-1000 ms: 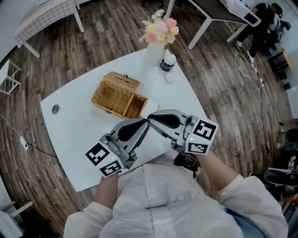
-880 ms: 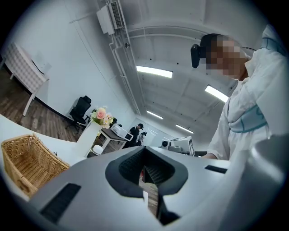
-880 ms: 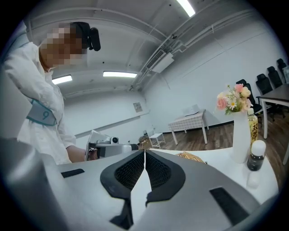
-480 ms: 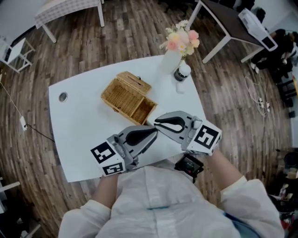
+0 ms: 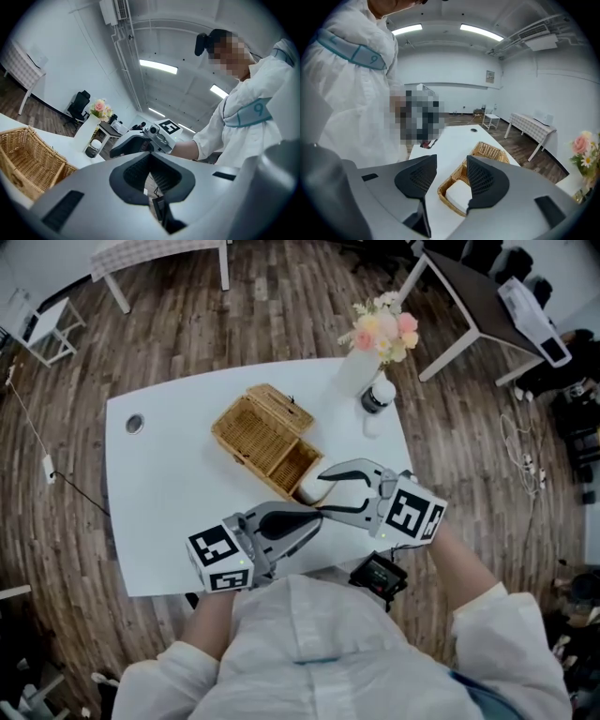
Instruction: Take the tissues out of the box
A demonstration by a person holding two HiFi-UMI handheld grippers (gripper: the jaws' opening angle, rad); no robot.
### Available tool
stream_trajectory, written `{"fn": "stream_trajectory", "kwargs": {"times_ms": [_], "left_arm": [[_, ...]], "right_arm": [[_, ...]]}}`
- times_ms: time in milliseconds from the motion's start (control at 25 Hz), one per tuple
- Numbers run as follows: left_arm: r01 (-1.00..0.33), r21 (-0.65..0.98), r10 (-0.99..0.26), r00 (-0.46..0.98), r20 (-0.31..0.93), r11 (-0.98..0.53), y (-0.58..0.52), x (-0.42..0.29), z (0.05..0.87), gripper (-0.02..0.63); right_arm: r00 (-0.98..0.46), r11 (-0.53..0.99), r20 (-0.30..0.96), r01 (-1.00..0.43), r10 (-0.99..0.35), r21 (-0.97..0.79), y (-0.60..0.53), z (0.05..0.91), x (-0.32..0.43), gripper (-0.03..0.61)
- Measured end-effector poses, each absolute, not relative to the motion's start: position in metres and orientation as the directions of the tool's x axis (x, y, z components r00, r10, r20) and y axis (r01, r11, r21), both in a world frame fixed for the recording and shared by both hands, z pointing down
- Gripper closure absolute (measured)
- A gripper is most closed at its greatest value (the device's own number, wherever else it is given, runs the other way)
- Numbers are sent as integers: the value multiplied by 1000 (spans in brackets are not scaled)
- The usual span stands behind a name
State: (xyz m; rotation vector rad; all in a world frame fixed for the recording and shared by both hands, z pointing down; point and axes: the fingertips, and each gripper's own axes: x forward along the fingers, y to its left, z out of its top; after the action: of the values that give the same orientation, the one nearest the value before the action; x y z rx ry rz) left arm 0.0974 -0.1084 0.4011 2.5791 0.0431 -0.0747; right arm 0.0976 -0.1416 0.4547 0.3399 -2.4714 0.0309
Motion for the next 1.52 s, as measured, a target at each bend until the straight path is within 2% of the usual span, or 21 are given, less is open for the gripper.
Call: {"fn": "stream_trajectory", "kwargs": {"times_ms": [400, 800, 1080, 1520], "left_arm": [[48, 536, 27, 999, -47, -843, -106, 96, 409, 612], [55, 546, 29, 998, -55, -836, -103, 93, 415, 612], [65, 544, 44, 998, -52, -836, -102, 92, 416, 612], [67, 557, 53, 998, -41, -828, -98, 89, 422, 612]], "right_arm": [[-582, 985, 806, 41, -111, 165, -143, 503, 105, 327], [-354, 948, 934, 281, -41, 148, -147, 549, 113, 314], [-246, 929, 969, 354, -17, 106, -152, 572, 121, 290], [-167, 901, 986, 426, -11, 82, -155, 591, 117, 287]]}}
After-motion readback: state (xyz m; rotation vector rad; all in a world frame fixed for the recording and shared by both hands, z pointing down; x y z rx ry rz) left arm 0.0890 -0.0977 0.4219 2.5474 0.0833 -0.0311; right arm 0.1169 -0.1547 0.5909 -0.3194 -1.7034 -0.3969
